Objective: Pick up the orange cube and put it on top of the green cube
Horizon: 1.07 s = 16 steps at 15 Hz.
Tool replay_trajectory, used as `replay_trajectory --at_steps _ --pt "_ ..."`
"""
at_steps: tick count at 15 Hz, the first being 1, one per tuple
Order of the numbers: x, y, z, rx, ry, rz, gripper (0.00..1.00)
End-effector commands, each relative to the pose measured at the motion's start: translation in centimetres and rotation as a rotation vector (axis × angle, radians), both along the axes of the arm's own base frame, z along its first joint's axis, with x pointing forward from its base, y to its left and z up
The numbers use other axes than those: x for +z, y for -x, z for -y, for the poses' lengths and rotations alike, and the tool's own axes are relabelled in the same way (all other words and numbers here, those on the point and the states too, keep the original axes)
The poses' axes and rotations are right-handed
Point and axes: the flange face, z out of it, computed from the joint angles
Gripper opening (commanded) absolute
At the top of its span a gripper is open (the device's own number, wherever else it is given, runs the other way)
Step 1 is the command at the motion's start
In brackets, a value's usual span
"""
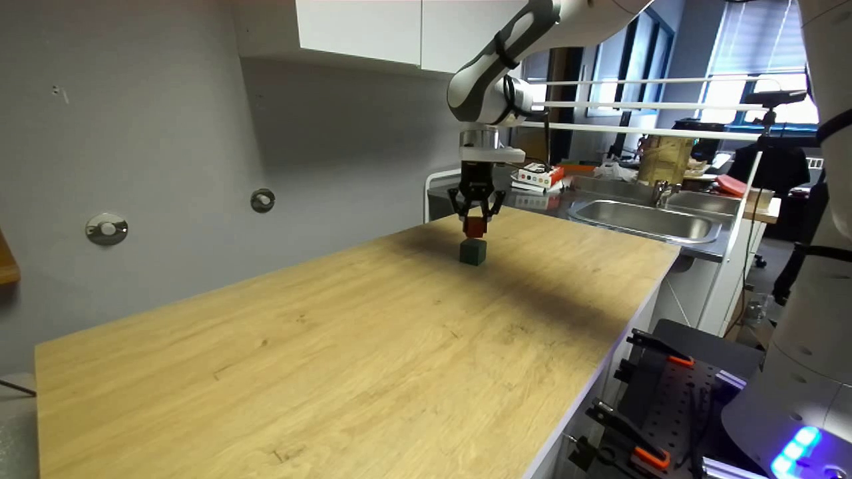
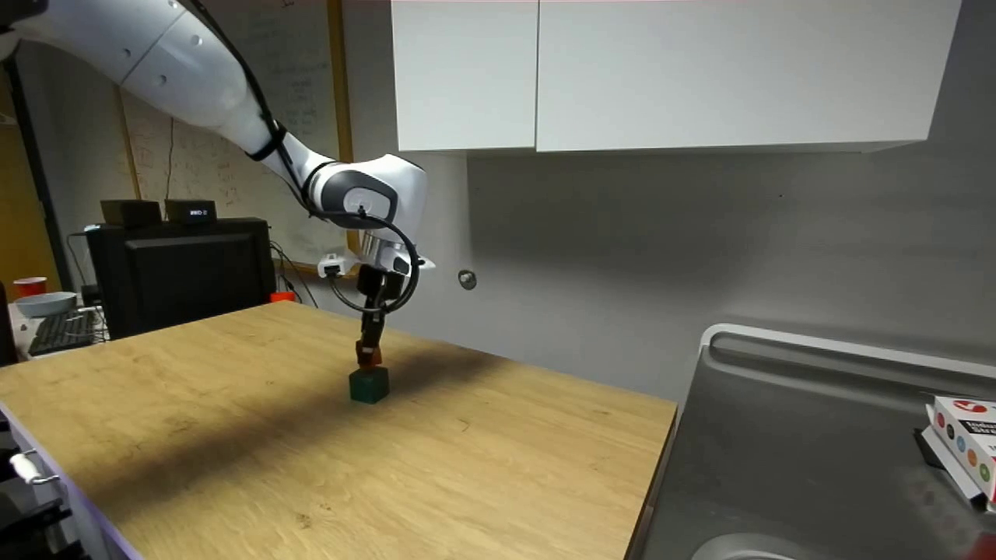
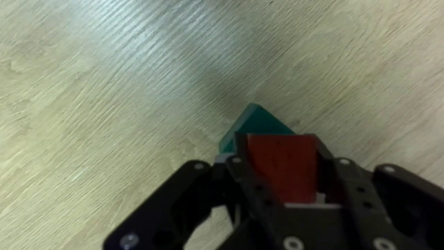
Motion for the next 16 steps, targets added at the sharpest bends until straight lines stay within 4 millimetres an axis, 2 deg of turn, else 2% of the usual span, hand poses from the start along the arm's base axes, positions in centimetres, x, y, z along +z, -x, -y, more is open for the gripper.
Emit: replay_trajectory --at_steps 1,4,5,6,8,11,12,16 --pt "-0.8 -0.6 -0.1 -0.007 -0.025 -0.025 0.18" --pt "-2.1 -0.5 -0.3 -0.006 -0.034 -0.045 0.18" --pt "-2.0 -0.6 -0.3 -0.007 -0.038 -0.047 0.34" --pt "-2.1 -0.6 -0.3 -0.008 -0.04 -0.052 0.68" --pt "-2.2 -0.6 -0.5 -0.004 -0.046 -0.059 0.74" --pt "-2.5 -0.5 -0.6 -0.005 -0.051 -0.066 0.97" --pt "-2.5 -0.5 -0.5 -0.004 -0.055 -0.066 1.0" --pt "-2.1 -0.3 -0.7 -0.001 -0.07 -0.065 1.0"
